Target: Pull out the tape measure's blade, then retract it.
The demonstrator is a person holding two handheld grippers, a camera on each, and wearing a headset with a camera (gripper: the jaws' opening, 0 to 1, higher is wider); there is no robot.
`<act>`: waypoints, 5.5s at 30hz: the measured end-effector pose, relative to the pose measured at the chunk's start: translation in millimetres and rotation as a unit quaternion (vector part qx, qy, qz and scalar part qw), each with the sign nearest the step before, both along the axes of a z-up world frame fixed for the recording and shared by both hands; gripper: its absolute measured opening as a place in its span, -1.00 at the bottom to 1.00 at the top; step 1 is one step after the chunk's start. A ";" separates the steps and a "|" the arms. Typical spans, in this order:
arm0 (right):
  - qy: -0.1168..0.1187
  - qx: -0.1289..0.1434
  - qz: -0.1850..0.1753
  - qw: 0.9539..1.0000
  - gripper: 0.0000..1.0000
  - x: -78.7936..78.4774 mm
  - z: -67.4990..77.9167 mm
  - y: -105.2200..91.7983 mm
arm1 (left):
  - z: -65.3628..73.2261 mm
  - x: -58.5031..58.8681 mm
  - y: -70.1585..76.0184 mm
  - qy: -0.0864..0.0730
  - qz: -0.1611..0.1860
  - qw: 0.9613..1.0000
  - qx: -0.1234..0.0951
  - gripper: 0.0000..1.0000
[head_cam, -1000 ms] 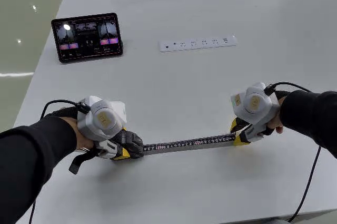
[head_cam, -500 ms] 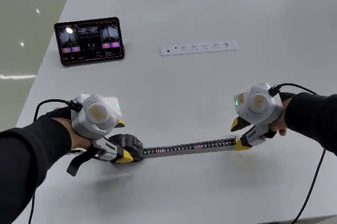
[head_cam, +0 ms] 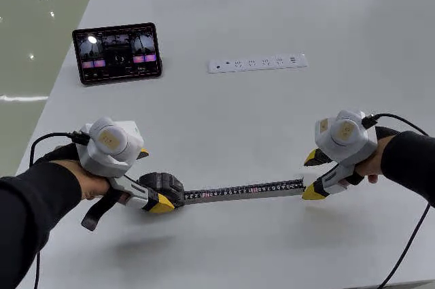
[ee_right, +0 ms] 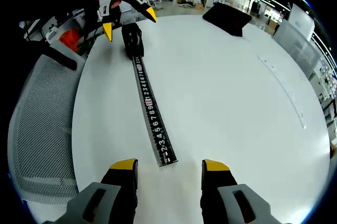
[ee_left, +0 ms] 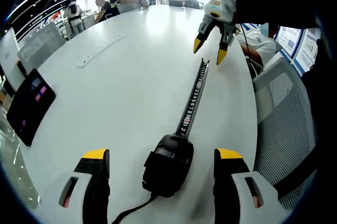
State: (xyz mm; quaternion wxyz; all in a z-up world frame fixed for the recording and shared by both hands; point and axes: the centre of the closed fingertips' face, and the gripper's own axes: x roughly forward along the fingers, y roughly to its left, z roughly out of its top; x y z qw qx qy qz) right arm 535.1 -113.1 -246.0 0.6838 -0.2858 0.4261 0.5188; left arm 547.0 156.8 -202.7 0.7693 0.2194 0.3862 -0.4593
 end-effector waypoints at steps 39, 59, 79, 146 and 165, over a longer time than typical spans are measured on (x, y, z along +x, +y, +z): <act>-0.091 0.130 -0.205 0.966 0.81 -29.7 40.2 -45.1 | 8.9 -29.0 73.3 -0.066 0.205 0.970 -0.117 0.98; -0.119 0.131 -0.209 0.962 0.98 -67.0 47.2 -89.6 | 9.9 -63.3 96.5 -0.083 0.206 0.970 -0.103 0.99; -0.118 0.132 -0.217 0.960 0.99 -90.5 51.4 -107.5 | 18.8 -65.2 112.6 -0.104 0.210 0.967 -0.102 0.98; -0.106 0.071 -0.090 0.988 0.98 -37.3 83.2 -81.7 | 42.9 -27.7 37.5 -0.105 0.282 0.943 -0.146 0.98; -0.089 0.053 -0.032 0.994 0.98 -24.6 81.3 -55.1 | 34.1 -12.6 32.1 -0.111 0.320 0.930 -0.140 0.98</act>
